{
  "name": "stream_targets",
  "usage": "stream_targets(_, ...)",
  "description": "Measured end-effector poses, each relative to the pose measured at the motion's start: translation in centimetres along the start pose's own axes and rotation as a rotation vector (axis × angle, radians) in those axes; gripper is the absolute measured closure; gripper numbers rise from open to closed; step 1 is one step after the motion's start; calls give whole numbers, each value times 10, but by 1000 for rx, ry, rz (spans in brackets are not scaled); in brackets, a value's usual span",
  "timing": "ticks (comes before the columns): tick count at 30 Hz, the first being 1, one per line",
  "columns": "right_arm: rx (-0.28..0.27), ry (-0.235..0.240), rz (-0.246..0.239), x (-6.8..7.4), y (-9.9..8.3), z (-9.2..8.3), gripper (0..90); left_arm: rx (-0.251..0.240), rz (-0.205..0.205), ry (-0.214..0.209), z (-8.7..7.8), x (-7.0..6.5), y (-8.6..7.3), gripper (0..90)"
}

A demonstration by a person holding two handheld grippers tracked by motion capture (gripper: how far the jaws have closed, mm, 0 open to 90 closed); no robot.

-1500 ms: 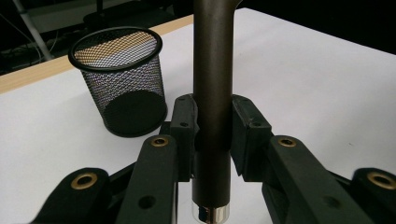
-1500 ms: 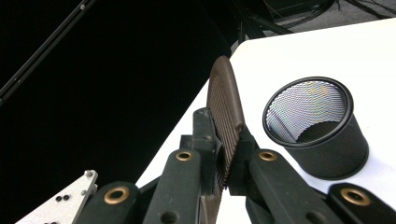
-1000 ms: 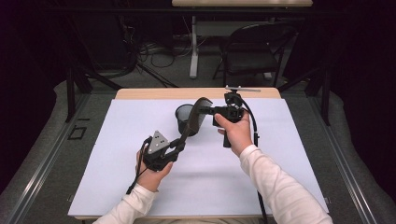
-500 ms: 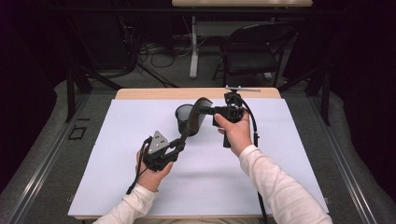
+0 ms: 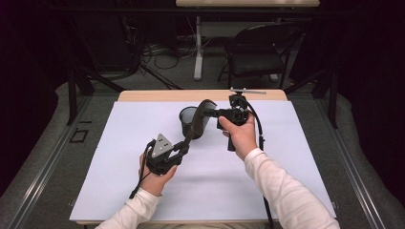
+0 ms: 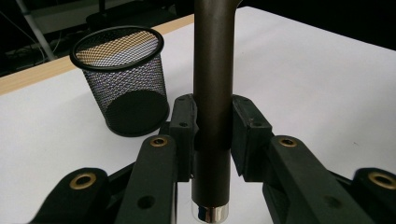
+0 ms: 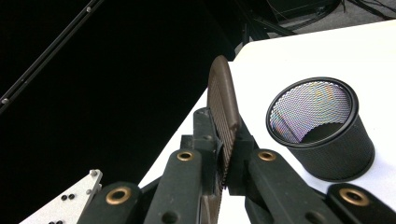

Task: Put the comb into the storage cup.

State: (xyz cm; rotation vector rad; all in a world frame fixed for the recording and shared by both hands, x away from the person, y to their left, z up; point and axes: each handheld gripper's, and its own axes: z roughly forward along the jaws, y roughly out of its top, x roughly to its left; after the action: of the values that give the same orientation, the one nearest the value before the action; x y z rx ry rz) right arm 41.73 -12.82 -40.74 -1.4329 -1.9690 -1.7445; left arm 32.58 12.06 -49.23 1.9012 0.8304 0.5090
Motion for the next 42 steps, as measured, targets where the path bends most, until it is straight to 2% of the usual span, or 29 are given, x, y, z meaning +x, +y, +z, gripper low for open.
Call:
stream_targets(20,-5,9,0,1,0,0,865,-12,-14,-1,-1,2,0,707)
stream_targets(34,-4,12,0,3,-1,3,864,-18,-34,8,-1,4,0,516)
stream_targets(42,-16,6,2,1,0,1,865,-24,-34,32,0,3,0,418)
